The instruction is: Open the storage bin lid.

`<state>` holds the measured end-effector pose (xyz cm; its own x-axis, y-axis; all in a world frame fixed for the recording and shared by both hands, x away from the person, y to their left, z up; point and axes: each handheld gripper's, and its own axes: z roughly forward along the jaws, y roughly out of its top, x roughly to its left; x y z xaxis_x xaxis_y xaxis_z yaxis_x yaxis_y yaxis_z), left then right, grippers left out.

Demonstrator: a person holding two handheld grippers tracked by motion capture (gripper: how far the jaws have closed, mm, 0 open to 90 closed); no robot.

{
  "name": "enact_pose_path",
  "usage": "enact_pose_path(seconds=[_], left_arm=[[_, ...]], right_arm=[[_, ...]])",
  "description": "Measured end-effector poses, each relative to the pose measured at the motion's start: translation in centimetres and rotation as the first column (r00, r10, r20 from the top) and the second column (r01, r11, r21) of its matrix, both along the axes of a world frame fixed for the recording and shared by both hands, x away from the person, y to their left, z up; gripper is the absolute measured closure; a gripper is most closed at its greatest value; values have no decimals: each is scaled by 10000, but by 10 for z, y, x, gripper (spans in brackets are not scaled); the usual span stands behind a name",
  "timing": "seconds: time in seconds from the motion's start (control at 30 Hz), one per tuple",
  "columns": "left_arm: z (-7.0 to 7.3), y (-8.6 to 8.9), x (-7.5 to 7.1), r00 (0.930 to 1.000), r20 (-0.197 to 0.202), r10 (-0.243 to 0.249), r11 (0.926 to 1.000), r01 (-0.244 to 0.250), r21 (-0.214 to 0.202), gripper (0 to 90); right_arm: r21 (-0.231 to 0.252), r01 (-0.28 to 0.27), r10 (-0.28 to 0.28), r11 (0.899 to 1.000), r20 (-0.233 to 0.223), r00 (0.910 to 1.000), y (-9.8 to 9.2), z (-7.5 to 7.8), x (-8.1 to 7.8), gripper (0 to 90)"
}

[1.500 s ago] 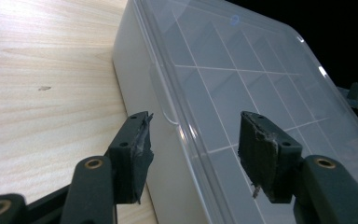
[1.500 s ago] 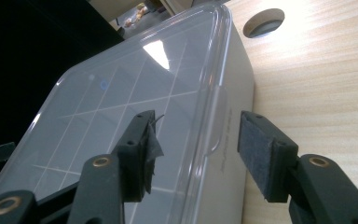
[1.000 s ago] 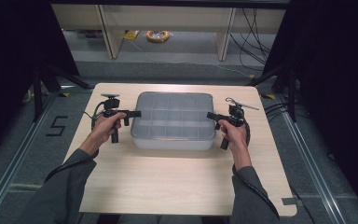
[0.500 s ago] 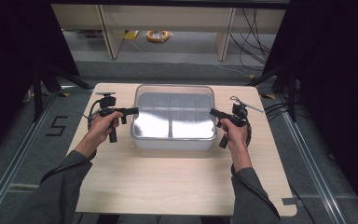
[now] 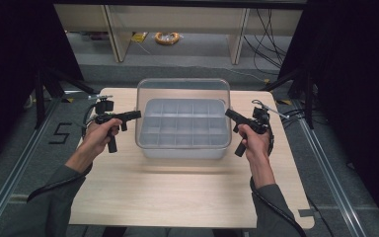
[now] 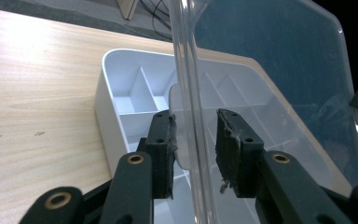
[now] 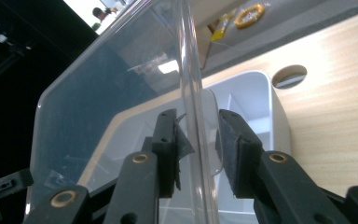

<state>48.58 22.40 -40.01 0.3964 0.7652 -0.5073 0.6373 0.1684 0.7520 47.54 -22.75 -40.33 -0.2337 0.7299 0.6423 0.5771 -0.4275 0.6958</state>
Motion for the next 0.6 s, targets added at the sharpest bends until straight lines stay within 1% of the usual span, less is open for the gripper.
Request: enact_pose_path(seconds=[0.03,0.07,0.1,0.13,0.17,0.23,0.27,0.3,0.33,0.37,0.4,0.43,0.47,0.5,0.53,0.57,0.6], left_arm=[[0,1,-4,10000,36,-25,10000,25,54,671],[0,1,-4,10000,36,-25,10000,25,54,673],[0,2,-8,10000,72,-35,10000,35,77,673],[1,4,-12,9999,117,-50,9998,48,172,672],[1,5,-16,9999,161,-59,9999,57,93,672],[1,7,-23,9997,219,-79,10000,79,5,672],[0,8,-26,9997,234,-114,9999,114,29,669],[0,9,-28,9996,229,-133,9999,132,43,669],[-1,10,-30,9996,248,-138,9999,137,37,669],[-2,10,-31,9995,252,-195,9998,193,46,669],[-2,11,-33,9995,224,-203,9998,202,29,669],[-3,11,-35,9993,313,-213,9998,211,49,669],[-4,12,-38,9993,278,-252,9996,250,89,670],[-4,12,-38,9993,278,-252,9996,250,89,670],[-5,12,-38,9991,301,-312,9995,311,43,670],[-6,13,-38,9991,277,-335,9994,334,30,669],[-7,14,-40,9993,241,-277,9996,277,6,667]], right_arm=[[-190,-92,97,9998,249,9996,-1,0,-2,702],[-190,-92,97,9998,249,9996,-1,0,-2,702],[-268,-113,123,9996,341,9993,-1,0,-5,700],[-30,-122,123,9999,128,9998,2,2,-9,700],[-182,-178,182,9997,245,9995,2,2,-12,701],[-104,-287,290,9995,343,9990,3,3,-18,702],[-349,-350,367,9988,486,9981,4,2,-24,702],[-349,-350,367,9988,486,9981,4,2,-24,702],[-97,-331,334,9994,243,9991,6,3,-27,703],[-371,-381,399,9986,498,9980,5,2,-29,704],[-140,-379,384,9992,367,9986,6,2,-31,706],[-260,-449,461,9987,489,9977,5,0,-31,704],[-261,-335,343,9991,306,9989,7,-1,-35,702],[-261,-335,343,9991,306,9989,7,-1,-35,702],[-155,-390,394,9991,250,9989,7,-1,-36,703],[-259,-416,425,9988,368,9984,6,-2,-36,705],[-113,-461,464,9989,272,9986,8,-2,-39,708]])
